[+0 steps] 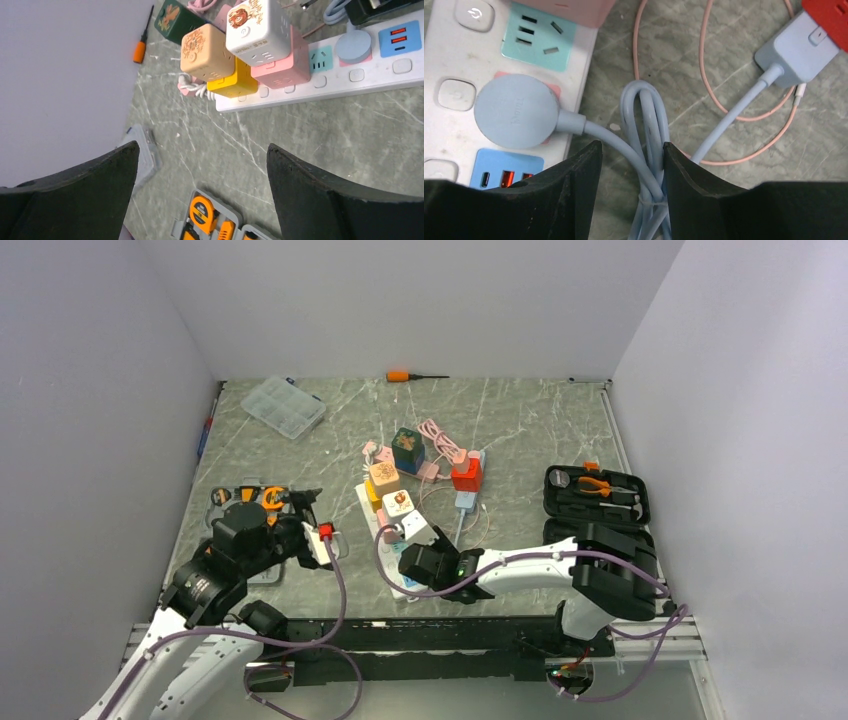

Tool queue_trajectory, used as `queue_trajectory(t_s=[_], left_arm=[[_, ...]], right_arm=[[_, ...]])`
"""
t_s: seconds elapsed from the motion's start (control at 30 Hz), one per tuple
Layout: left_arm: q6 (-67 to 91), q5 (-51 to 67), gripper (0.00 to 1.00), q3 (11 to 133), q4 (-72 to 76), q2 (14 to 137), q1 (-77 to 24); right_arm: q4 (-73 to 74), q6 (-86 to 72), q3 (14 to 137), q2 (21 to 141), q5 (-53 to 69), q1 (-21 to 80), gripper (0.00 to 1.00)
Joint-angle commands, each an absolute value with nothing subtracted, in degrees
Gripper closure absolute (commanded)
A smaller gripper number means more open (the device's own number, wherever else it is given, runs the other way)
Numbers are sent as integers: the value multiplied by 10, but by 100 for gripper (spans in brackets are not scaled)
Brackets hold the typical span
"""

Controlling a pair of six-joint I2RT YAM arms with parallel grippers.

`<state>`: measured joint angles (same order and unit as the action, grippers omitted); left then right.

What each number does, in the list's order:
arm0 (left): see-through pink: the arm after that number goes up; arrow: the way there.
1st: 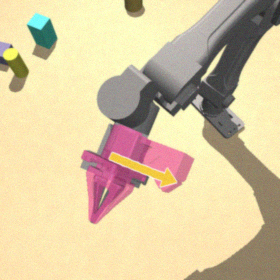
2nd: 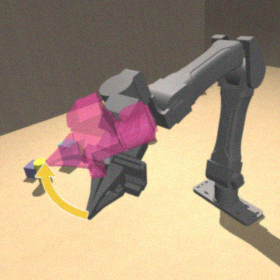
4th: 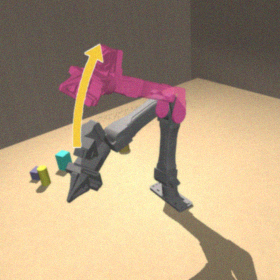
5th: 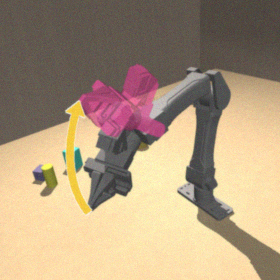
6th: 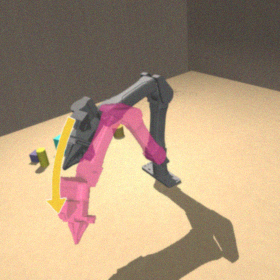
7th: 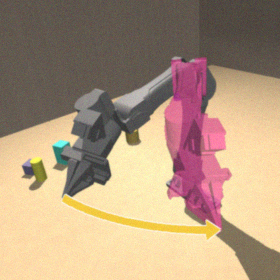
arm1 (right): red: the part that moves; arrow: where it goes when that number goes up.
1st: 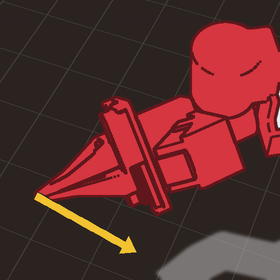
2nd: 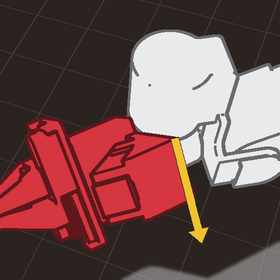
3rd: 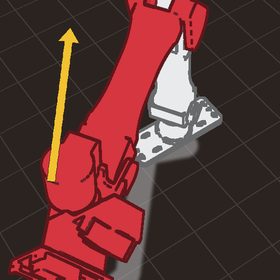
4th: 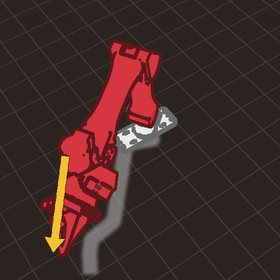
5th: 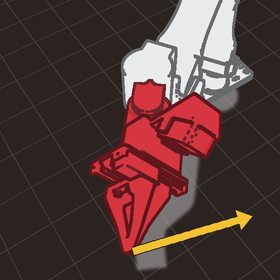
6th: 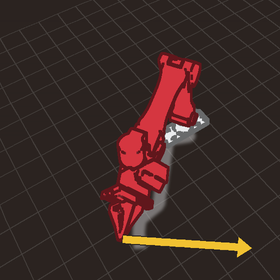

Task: Pull the plug off the socket
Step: Remove the plug from the socket.

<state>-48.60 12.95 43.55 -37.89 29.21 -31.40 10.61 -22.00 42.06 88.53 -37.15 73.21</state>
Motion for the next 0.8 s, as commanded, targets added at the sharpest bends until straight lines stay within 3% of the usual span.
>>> queue_trajectory(t_s=[0.0, 0.17, 0.43, 0.63, 0.77], left_arm=[[-551, 177, 1, 407, -364, 279, -319], [-622, 190, 1, 365, -387, 256, -320], [-716, 245, 1, 312, -385, 204, -321], [-849, 292, 1, 235, -390, 112, -320], [-914, 327, 1, 200, -390, 78, -321]], right_arm=[[15, -154, 438, 898, -388, 736, 49], [-45, -142, 409, 916, -359, 737, 50], [-64, -155, 418, 913, -301, 744, 87], [-78, -144, 433, 834, -239, 730, 100], [-80, -143, 453, 840, -203, 725, 100]])
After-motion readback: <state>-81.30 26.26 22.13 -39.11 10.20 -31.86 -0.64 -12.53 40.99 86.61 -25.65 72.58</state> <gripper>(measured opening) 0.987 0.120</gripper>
